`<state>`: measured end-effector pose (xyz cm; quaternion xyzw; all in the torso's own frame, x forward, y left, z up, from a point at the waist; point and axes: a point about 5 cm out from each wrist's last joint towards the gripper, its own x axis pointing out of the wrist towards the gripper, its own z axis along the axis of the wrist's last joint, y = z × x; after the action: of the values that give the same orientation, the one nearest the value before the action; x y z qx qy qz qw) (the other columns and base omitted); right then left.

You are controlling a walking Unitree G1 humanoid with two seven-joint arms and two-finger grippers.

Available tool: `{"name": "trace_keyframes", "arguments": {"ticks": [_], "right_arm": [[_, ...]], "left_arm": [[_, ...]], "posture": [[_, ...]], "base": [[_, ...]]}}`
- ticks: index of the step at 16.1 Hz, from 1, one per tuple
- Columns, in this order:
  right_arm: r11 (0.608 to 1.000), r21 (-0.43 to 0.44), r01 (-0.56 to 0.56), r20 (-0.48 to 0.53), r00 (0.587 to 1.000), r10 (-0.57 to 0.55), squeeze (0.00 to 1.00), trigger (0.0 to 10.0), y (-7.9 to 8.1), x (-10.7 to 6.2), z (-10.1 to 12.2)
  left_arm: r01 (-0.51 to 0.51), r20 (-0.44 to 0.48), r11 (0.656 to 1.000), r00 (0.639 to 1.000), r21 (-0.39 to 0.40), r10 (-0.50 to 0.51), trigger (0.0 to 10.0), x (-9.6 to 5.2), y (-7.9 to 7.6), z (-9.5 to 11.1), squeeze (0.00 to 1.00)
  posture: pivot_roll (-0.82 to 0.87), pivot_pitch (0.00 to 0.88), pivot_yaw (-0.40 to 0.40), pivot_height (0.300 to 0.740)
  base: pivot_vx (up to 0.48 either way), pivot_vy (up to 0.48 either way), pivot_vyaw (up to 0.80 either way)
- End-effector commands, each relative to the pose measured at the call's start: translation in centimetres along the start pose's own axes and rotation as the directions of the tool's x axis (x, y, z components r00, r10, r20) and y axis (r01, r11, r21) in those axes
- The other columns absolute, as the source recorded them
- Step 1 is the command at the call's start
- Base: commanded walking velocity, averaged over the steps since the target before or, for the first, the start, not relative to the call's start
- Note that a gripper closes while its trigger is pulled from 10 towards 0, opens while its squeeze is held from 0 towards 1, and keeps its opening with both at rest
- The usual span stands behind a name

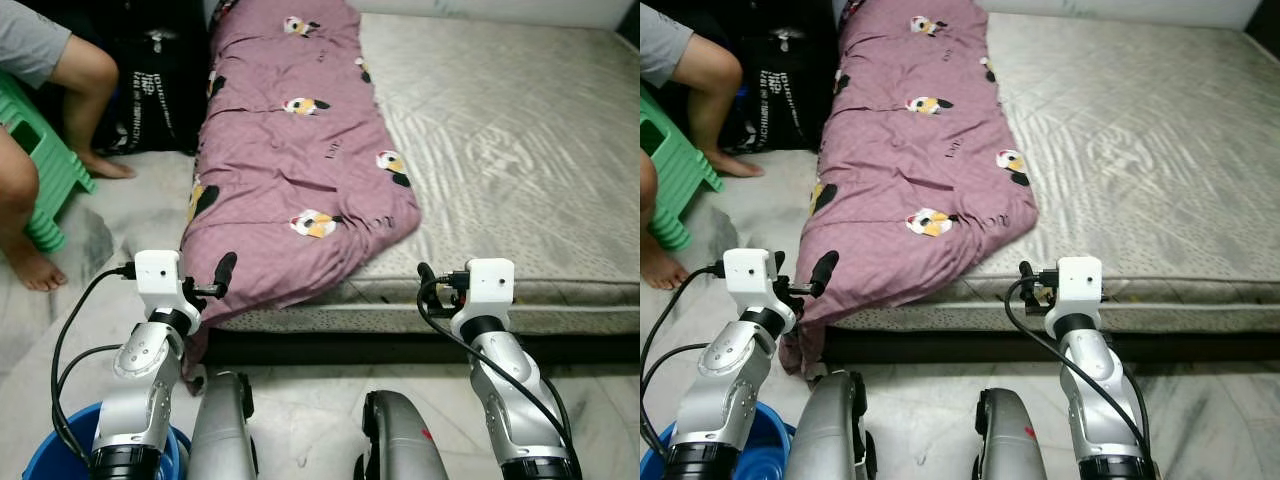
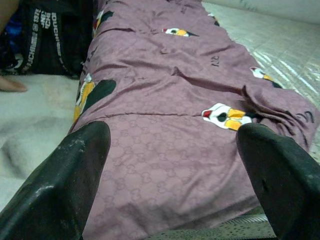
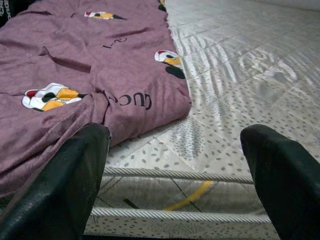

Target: Clean up the room

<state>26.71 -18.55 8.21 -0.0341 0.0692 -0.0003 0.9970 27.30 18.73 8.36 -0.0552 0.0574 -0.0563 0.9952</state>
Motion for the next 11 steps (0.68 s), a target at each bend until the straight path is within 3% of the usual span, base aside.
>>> {"name": "trace_keyframes", "arguments": {"ticks": [1,9,11], "right_arm": [[1.000,0.004,0.006,0.002,1.000,-0.006,0.00,10.0,-0.14,0.02,0.16],[1.000,0.002,0.018,0.002,1.000,-0.018,0.00,10.0,-0.27,0.14,0.14],[1.000,0.002,0.012,0.003,1.000,-0.012,0.00,10.0,-0.24,0.19,0.14]], "left_arm": [[0.012,0.006,1.000,1.000,0.007,-0.012,10.0,-0.03,-0.12,0.24,0.00],[0.011,-0.010,1.000,1.000,0.010,-0.011,10.0,0.02,-0.14,-0.04,0.00],[-0.001,-0.029,1.000,1.000,0.011,0.002,10.0,-0.01,-0.12,-0.23,0.00]], "posture": [[-0.08,0.114,-0.036,0.601],[-0.08,0.112,-0.036,0.601],[-0.08,0.112,-0.036,0.601]], "base": [[0.382,0.000,0.00],[0.382,0.000,0.00],[0.122,0.000,0.00]]}}
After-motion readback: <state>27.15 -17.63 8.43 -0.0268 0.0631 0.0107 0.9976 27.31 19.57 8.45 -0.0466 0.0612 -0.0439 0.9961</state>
